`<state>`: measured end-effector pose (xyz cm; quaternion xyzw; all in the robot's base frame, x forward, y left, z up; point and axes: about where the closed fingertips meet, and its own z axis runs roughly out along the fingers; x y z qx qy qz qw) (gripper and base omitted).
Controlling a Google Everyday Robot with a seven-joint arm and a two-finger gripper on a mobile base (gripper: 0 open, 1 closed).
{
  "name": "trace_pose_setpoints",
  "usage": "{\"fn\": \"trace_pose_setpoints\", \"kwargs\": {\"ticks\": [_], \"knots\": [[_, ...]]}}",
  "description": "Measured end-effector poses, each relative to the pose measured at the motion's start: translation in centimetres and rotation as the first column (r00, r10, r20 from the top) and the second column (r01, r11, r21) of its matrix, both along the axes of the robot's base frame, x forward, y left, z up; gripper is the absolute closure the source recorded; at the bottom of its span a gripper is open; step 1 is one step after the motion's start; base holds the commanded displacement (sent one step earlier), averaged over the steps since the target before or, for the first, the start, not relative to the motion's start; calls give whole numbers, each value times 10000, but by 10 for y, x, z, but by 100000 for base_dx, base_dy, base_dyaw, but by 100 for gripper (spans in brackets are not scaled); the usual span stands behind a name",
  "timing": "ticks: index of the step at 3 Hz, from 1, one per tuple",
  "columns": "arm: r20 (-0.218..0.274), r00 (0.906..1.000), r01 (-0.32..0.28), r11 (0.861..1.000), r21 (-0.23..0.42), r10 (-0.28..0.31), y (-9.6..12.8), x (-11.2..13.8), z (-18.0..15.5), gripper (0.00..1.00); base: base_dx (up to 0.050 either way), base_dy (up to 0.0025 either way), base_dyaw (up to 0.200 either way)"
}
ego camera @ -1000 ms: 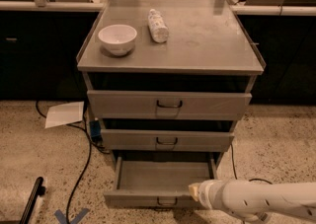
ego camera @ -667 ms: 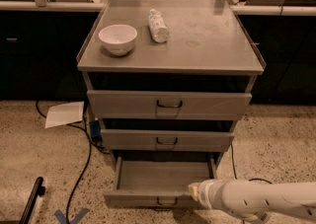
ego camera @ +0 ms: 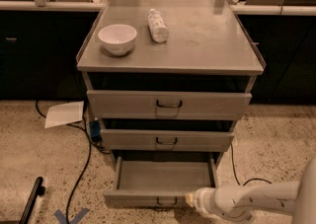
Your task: Close bottom drawer
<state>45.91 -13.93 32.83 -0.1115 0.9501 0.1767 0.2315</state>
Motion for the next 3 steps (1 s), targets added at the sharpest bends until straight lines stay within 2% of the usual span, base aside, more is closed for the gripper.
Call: {"fn": "trace_pose_setpoints", "kwargs": {"ticks": [1, 2, 3], "knots": [[-690, 9966, 488, 9980, 413, -459, -2, 11, -60, 100, 0, 0, 0], [-1193, 9886, 1006, 9922, 731, -914, -8, 13, -101, 100, 0, 0, 0], [-1744, 9766, 1423, 9862, 845, -1259, -14, 7, -131, 100, 0, 0, 0]]}}
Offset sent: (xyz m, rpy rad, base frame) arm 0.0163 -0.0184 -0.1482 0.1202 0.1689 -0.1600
